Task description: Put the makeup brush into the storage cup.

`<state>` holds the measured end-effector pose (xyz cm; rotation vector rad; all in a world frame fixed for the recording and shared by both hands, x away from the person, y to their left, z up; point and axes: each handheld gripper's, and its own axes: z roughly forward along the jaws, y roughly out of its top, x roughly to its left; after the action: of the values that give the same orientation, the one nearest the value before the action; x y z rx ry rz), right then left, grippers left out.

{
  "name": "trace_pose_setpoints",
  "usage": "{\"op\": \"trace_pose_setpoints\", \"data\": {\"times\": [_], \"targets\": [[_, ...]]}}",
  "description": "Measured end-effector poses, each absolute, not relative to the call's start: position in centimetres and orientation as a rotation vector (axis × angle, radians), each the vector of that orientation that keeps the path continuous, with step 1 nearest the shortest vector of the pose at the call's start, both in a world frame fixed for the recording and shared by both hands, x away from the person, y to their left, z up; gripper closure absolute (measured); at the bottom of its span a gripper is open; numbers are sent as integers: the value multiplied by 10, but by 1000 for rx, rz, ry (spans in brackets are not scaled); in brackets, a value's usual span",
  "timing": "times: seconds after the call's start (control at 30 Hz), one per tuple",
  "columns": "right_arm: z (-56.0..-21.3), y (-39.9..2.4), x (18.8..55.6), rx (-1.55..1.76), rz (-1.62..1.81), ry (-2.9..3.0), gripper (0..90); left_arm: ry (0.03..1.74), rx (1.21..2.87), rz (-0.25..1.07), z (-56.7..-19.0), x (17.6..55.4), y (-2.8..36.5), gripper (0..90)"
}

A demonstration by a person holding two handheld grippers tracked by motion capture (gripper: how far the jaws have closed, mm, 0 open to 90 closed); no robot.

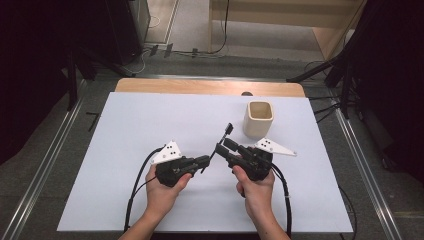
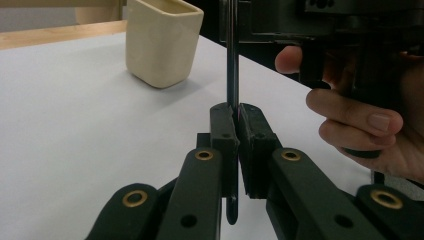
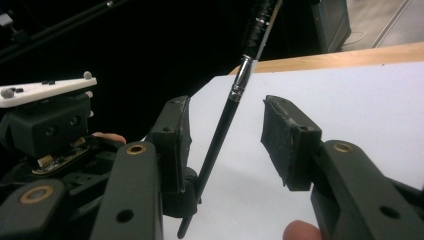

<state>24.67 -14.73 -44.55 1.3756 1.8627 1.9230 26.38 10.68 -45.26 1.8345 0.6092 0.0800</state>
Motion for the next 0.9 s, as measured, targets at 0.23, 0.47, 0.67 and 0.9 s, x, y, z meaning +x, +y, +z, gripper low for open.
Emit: {"op": "trace_pose_setpoints", "data": {"times": [0.23, 0.47, 0.67, 0.9], "targets": [[-451, -149, 247, 1408, 2002, 1816, 643, 582, 1845, 82, -454, 260, 101, 871], [-454, -151, 247, 1458, 2052, 1785, 697, 577, 1855, 85, -457, 258, 99, 871], [-457, -153, 249, 1510, 2085, 1782, 777, 581, 1859, 92, -459, 258, 98, 871], [-459, -154, 250, 1530, 2134, 1785, 869, 566, 1838, 45, -461, 260, 97, 868]]}}
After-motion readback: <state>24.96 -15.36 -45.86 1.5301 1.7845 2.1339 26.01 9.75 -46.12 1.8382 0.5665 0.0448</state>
